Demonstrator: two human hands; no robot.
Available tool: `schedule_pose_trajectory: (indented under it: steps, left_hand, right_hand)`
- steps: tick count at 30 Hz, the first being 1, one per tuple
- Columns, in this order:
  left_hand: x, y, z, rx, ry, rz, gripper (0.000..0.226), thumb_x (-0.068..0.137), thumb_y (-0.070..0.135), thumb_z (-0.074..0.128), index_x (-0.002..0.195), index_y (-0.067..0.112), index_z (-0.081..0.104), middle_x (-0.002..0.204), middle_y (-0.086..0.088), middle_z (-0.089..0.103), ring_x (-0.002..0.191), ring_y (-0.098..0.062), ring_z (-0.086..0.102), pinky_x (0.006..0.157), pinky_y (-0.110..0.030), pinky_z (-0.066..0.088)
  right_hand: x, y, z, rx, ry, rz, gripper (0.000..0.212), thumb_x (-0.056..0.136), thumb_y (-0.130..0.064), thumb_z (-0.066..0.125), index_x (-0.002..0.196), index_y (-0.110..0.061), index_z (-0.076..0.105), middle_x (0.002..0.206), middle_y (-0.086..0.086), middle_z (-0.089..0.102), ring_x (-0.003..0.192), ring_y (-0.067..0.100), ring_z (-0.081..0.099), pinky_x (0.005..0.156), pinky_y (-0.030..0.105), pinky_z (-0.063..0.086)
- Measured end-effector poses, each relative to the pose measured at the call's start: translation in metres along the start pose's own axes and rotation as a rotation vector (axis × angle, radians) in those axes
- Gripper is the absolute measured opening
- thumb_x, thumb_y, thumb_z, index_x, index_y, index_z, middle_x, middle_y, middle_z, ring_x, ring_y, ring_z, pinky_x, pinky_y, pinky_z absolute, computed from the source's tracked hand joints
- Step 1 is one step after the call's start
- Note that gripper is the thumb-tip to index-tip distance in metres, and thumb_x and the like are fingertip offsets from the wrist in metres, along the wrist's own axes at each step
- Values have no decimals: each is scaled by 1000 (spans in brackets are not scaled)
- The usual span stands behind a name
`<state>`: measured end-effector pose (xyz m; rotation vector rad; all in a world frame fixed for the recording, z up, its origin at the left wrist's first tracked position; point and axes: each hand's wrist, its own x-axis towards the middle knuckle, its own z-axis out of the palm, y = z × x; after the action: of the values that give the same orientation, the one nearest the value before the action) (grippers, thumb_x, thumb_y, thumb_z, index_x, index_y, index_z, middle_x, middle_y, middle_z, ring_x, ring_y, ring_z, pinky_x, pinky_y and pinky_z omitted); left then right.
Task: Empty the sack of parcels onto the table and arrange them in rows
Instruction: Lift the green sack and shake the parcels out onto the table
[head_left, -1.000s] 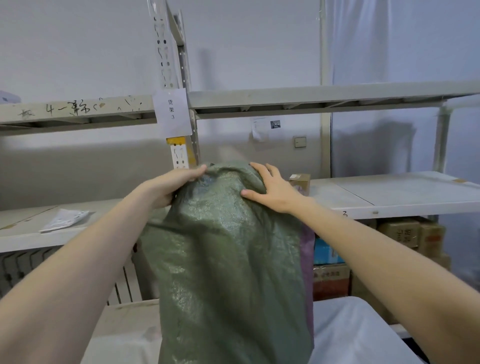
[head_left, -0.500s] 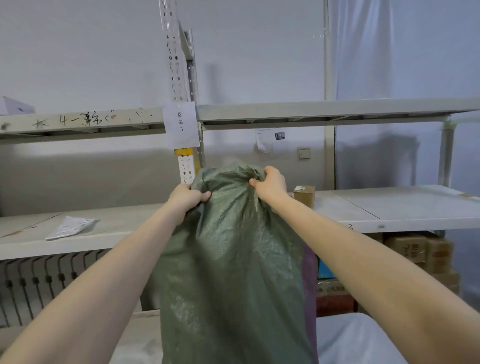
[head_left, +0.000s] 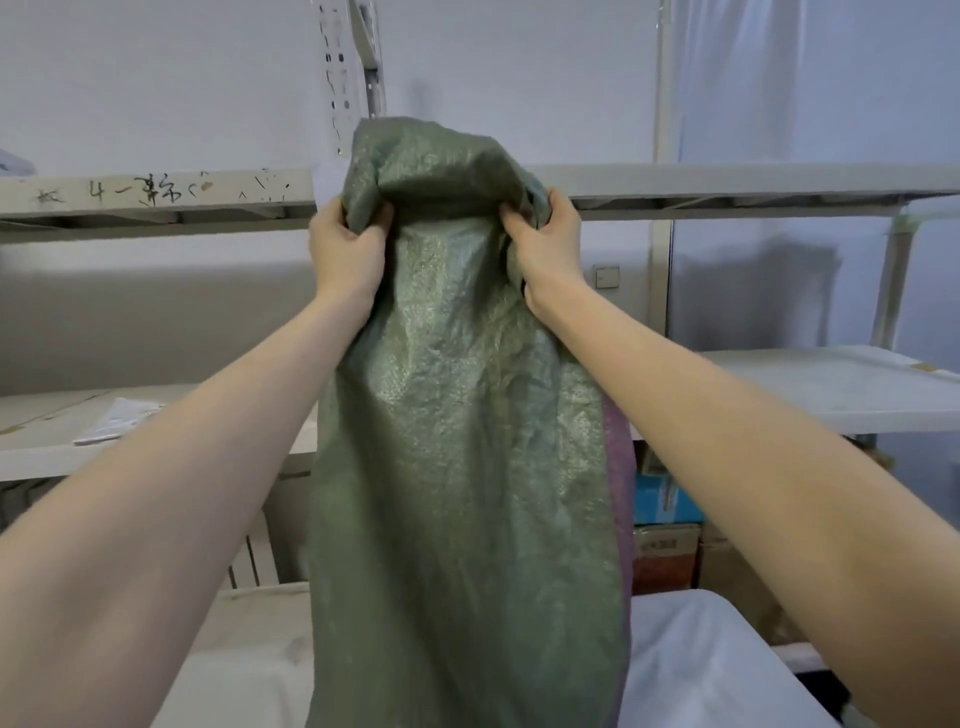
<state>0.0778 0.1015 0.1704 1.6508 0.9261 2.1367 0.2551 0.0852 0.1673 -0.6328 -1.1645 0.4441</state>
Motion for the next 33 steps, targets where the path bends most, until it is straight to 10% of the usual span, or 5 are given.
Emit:
schedule_pose_trajectory:
  steps: [5,14,24,28,33]
  left_hand:
    - [-8,-20,1,82,-89,-142,14,87,16,65,100,13,65,95,-5,67,93,-22,63,89,-38,51]
    - [25,23,16,68,-17,-31,22,87,22,63,108,13,65,99,-2,68,94,-19,63,86,-32,53]
    - [7,-11,-5,567,-259,-290,35,86,9,52,120,5,57,123,-21,60,115,-37,54,100,-44,46]
    - [-20,0,-3,743,-328,-233,72,85,16,59,146,5,21,148,-24,25,128,-43,40,100,-39,41]
    - [-53,-6,-13,1032,-679,208,136,61,59,80,143,45,-28,159,-11,-19,148,-37,-8,111,-69,7]
  right_hand:
    - [-7,20,-5,-89,-43,185,15,91,-5,61,102,-11,54,103,8,62,103,24,60,98,42,49]
    - [16,-14,-1,-110,-10,-44,14,89,-9,63,99,-9,53,101,13,62,97,25,60,89,38,51]
    - [-8,28,-36,-776,-558,88,86,84,-50,67,143,-11,18,146,13,35,134,29,38,111,47,35]
    - [-28,43,-43,-796,-693,190,86,91,-48,58,150,-10,7,150,13,38,133,29,42,111,38,33]
    - [-33,57,-47,-497,-372,292,36,99,-12,41,135,-12,44,125,12,60,115,29,57,100,41,46]
